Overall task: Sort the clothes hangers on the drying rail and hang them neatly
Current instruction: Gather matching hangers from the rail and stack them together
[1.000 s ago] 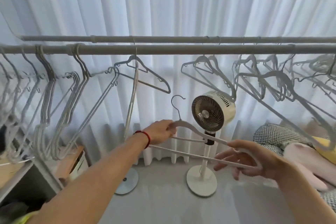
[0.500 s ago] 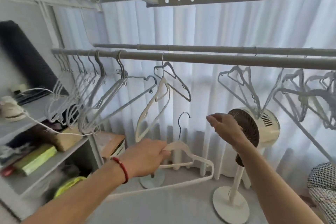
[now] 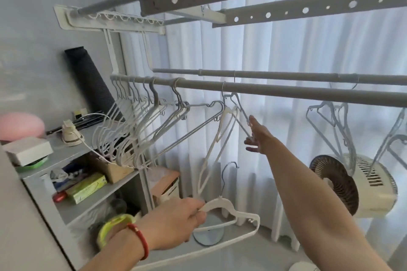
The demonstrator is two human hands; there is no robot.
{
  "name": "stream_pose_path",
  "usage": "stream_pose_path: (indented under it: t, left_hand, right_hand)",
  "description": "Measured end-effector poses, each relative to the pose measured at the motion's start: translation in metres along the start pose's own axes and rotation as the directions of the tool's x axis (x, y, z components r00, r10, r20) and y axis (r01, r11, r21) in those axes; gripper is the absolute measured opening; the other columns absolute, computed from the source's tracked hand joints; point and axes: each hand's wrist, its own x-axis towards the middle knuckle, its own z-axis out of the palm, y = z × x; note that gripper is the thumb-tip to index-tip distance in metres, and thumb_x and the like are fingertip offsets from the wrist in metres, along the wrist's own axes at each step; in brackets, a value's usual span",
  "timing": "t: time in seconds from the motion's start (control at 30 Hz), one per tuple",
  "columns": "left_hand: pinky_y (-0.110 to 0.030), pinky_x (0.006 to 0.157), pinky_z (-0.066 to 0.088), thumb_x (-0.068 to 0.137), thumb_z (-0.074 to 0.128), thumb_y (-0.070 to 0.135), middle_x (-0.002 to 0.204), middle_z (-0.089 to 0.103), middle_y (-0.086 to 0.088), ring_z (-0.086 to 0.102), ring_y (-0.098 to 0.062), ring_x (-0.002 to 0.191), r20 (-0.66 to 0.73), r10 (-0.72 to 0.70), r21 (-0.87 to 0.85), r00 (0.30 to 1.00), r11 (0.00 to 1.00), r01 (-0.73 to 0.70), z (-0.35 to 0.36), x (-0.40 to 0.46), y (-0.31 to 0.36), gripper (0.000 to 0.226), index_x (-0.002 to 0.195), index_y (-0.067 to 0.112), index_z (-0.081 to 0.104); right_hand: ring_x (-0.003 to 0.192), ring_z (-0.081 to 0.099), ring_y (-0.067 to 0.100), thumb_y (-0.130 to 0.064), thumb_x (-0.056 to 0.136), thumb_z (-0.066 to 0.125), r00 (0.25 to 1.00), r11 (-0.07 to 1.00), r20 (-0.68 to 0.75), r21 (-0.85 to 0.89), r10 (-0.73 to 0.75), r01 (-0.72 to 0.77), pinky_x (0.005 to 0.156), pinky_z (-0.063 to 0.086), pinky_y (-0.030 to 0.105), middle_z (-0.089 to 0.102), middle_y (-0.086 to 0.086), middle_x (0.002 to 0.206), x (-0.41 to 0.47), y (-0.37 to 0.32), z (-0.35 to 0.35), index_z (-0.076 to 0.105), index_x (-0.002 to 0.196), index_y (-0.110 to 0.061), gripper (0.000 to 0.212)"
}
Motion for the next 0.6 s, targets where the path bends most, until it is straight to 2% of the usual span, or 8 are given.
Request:
stream_pose_path:
  t: [0.07,0.17,0.27,0.4,0.5,0.6]
  left_hand:
    - [-0.025,0.073,0.054,0.102,0.042,0.041,0.081,0.065,0.007,0.069,-0.005,0.067,0.002,-0.016,-0.079,1.0,0.997,0.016,0.001,0.011,0.008,0.02,0.092,0.032,0.058]
    - [-0.01,0.051,0.042,0.103,0.043,0.038,0.075,0.067,0.006,0.058,0.006,0.051,0.019,-0.046,-0.2,0.999,0.978,0.049,0.007,0.026,0.02,0.018,0.101,0.032,0.06]
    - [-0.013,0.046,0.04,0.104,0.043,0.038,0.076,0.067,0.006,0.05,0.007,0.042,0.055,-0.078,-0.291,0.995,0.952,0.091,0.01,0.038,0.034,0.019,0.102,0.032,0.061]
    - [-0.017,0.044,0.041,0.104,0.045,0.036,0.074,0.072,-0.002,0.048,0.0,0.04,0.04,-0.112,-0.287,0.993,0.951,0.119,0.004,0.05,0.046,0.024,0.096,0.024,0.064]
    - [-0.02,0.043,0.043,0.101,0.049,0.031,0.072,0.075,-0.005,0.049,-0.006,0.039,-0.008,-0.14,-0.277,0.99,0.952,0.132,0.001,0.054,0.052,0.025,0.09,0.018,0.067]
    - [-0.022,0.044,0.046,0.1,0.052,0.028,0.073,0.076,-0.006,0.05,-0.012,0.039,-0.024,-0.151,-0.285,0.988,0.949,0.138,-0.002,0.056,0.058,0.025,0.09,0.014,0.069]
  right_hand:
    - [0.071,0.06,0.023,-0.067,0.092,0.05,1.0,1.0,-0.007,0.025,-0.005,0.005,0.064,0.055,0.034,0.059,0.015,0.096,0.01,-0.004,0.002,0.054,0.132,-0.008,0.071]
    - [0.057,0.039,0.017,-0.069,0.091,0.051,0.997,0.999,0.076,0.035,-0.001,-0.002,0.047,0.04,0.025,0.055,0.017,0.094,0.015,-0.009,0.004,0.049,0.136,-0.017,0.069]
    - [0.051,0.029,0.013,-0.073,0.088,0.051,0.991,1.0,0.137,-0.001,-0.013,0.013,0.04,0.031,0.021,0.048,0.011,0.086,0.018,-0.016,0.005,0.043,0.134,-0.026,0.066]
    - [0.046,0.019,0.013,-0.06,0.091,0.053,0.988,0.999,0.152,0.039,-0.023,0.017,0.036,0.023,0.02,0.028,0.005,0.073,0.023,-0.025,0.004,0.043,0.131,-0.011,0.064]
    - [0.048,0.016,0.013,-0.058,0.092,0.051,0.988,0.995,0.137,0.083,-0.074,0.063,0.038,0.019,0.021,0.023,0.003,0.07,0.022,-0.031,0.0,0.048,0.124,-0.004,0.063]
    - [0.049,0.017,0.013,-0.057,0.093,0.051,0.983,0.982,0.115,0.14,-0.143,0.126,0.039,0.018,0.023,0.023,0.002,0.068,0.015,-0.038,-0.003,0.049,0.111,-0.006,0.055]
